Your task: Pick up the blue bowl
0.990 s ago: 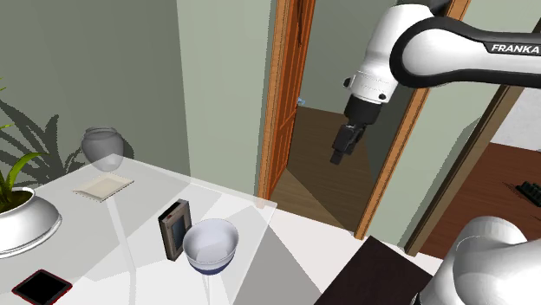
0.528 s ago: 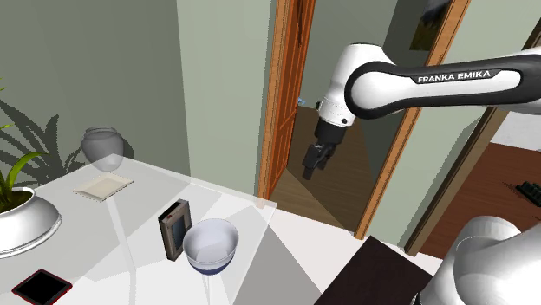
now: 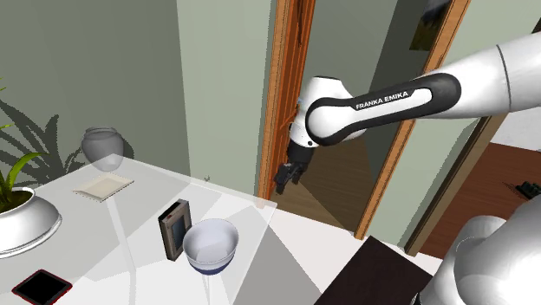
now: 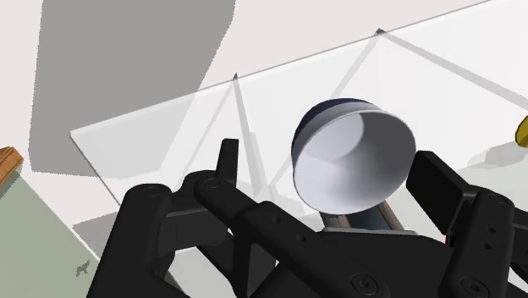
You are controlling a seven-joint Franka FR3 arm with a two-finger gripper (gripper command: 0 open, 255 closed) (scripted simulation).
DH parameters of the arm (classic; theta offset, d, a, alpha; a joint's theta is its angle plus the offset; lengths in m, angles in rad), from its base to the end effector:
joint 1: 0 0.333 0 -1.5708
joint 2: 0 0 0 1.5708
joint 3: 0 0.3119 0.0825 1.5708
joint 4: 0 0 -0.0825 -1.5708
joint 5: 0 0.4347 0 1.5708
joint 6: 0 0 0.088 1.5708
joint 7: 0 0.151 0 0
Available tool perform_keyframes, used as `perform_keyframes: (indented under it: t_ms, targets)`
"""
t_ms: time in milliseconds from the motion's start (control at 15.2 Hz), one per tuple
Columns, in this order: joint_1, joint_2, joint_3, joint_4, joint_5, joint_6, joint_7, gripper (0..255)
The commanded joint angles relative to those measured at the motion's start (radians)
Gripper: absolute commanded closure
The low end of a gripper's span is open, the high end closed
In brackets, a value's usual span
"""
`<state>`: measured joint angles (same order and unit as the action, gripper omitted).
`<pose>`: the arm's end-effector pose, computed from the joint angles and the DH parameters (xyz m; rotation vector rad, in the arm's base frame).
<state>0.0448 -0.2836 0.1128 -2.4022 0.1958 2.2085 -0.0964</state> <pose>0.4998 0.0915 0.3569 -2.9980 -0.2120 -0.1292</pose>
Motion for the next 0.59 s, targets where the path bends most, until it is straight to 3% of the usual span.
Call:
perform_keyframes:
  t_ms: [0, 528]
  targets:
    - [0.006, 0.081, 0.009, 0.024, 0.009, 0.058, 0.002, 0]
    - [0.026, 0.391, 0.031, 0.162, 0.03, 0.232, 0.001, 0]
